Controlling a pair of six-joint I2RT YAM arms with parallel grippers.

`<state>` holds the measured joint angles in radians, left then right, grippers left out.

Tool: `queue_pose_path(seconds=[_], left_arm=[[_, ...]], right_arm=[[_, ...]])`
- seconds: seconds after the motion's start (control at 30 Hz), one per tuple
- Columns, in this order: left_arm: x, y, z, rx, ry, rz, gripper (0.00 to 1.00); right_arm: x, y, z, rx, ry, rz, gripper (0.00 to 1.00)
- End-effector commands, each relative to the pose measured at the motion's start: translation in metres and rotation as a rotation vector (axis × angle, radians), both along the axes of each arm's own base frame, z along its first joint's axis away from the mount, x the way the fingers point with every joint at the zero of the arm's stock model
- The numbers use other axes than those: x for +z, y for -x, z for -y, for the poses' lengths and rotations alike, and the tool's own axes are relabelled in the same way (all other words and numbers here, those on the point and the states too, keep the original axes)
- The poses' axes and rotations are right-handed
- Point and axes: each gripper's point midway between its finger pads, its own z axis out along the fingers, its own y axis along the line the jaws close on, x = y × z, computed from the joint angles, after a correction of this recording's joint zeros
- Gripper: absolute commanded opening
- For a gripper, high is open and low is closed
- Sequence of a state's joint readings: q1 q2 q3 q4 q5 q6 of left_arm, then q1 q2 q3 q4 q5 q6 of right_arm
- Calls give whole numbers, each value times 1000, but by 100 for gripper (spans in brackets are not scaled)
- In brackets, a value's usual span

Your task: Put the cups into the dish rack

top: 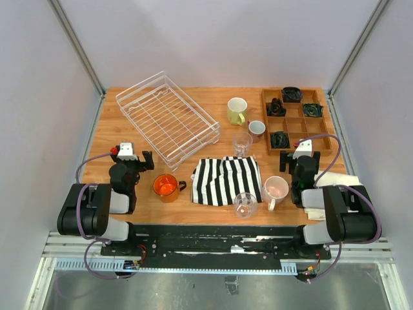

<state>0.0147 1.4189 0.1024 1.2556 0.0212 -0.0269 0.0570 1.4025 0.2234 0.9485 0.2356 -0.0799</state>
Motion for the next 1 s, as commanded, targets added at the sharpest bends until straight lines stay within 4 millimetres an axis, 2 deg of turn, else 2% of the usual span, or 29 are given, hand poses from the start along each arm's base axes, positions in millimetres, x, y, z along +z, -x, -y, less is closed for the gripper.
queue_pose_path(seconds=[0.0,0.43,0.5,0.6,0.7,0.83,0.97], left_arm=[[17,-6,-1,0,-7,61,100],[17,-7,-1,1,-7,61,100],[20,-6,-3,12,1,70,100],[31,-2,-18,105,29,83,100],[40,2,-22,134,33,62,100],[57,6,-19,118,37,-3,100],[71,17,-5,58,83,-90,100]], right_arm=[[15,-7,-2,1,2,50,98],[16,-9,-3,16,1,52,99],[24,-11,1,-6,5,71,99],[43,-11,4,-31,5,68,99],[61,-5,4,-34,-4,31,99],[93,1,-2,1,-18,36,99],[119,7,-19,69,-93,-9,99]])
